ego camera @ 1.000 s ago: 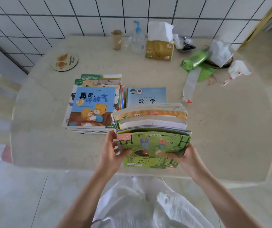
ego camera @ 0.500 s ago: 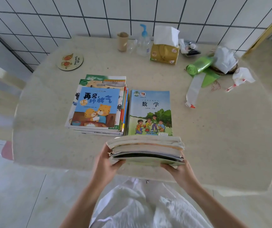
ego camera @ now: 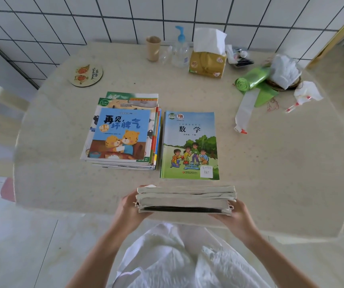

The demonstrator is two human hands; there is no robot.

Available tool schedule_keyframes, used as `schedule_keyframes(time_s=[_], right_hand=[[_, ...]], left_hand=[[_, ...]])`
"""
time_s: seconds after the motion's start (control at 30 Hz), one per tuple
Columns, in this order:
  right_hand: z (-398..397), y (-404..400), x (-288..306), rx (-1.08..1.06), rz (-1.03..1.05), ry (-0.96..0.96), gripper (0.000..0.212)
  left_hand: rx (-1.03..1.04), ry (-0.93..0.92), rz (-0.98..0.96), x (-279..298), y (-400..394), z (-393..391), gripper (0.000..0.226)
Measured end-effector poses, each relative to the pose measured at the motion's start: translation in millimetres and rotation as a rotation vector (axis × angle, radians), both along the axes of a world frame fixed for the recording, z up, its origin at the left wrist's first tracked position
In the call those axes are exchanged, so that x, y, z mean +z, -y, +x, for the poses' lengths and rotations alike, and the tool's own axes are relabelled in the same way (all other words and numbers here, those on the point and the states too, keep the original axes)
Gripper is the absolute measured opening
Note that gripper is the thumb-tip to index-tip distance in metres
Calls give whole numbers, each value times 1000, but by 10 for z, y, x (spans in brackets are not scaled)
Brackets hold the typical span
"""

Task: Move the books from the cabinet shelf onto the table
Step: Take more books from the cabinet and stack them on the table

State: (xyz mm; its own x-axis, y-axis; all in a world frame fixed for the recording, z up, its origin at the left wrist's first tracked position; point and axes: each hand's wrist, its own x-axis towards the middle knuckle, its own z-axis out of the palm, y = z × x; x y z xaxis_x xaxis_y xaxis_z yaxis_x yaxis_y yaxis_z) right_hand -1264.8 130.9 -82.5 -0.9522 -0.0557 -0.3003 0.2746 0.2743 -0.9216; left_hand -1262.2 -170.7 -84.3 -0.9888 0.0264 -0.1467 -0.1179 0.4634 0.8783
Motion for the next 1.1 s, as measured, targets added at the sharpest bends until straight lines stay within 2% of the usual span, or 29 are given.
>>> schedule_keyframes(time_s=[0.1, 0.13, 0.27, 0.4, 0.47, 0.57, 0.63, 0.7, 0.8, 0.9, 1.03, 1.1], right_hand=[[-43, 6, -7, 28, 101, -24, 42], [-61, 19, -4, 33, 120, -24, 43], [-135, 30, 45, 60, 136, -17, 53], [-241, -10, 115, 41, 35, 21, 44], [-313, -26, 185, -6, -68, 51, 38], [-431, -44, 346, -136, -239, 123, 32], [-551, -40, 454, -253, -272, 192, 30], [-706, -40, 517, -347, -262, 288, 24], [-999, -30, 588, -419, -272, 398, 28], [-1339, -28, 596, -454, -216, 409, 32], [-1726, -28, 431, -412, -121, 399, 67], [-1845, -31, 299, -398, -121, 411, 70]], left_hand=[[45, 51, 5, -56, 1, -56, 63], [49, 73, 1, -69, -3, -74, 68], [83, 73, -41, -81, 10, -122, 49], [54, 177, -71, 62, -29, -244, 40], [41, 253, -10, 157, -100, -336, 42], [39, 364, 155, 211, -252, -505, 29], [86, 423, 307, 310, -444, -597, 26], [180, 445, 368, 383, -635, -732, 22], [272, 433, 304, 430, -831, -1082, 21], [324, 449, 215, 442, -935, -1420, 26], [414, 482, 183, 362, -990, -1689, 28], [445, 515, 160, 293, -986, -1765, 31]])
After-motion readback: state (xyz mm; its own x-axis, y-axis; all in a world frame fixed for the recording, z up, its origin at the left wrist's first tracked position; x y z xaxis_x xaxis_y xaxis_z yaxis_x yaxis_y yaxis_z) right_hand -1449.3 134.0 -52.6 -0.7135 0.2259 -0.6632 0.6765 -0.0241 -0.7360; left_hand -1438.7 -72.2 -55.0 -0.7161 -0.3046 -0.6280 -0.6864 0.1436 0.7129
